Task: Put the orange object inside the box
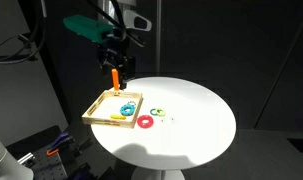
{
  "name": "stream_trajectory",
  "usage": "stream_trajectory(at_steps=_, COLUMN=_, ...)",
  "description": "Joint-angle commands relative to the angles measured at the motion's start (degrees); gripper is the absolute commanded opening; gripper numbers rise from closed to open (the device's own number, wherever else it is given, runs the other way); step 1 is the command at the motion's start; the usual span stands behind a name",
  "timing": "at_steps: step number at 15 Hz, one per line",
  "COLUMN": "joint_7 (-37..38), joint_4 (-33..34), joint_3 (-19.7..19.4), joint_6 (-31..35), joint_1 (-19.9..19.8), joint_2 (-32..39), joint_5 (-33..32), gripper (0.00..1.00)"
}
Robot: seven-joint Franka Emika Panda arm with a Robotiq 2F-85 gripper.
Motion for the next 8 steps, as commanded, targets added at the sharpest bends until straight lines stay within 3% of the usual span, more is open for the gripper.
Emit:
stream_trajectory(at_steps=1, joint_7=-0.5, joint_4=0.1, joint_3=1.3, joint_6=-0.1, joint_1=-1.5, joint_2=0.2, joint_5=0.5, gripper=1.00)
stream_trajectory(at_steps=8, joint_7=0.3, joint_4=1.7, joint_3=1.1, joint_6=0.3, joint_1=-1.6, joint_2=1.6, joint_5=1.1, gripper=1.00)
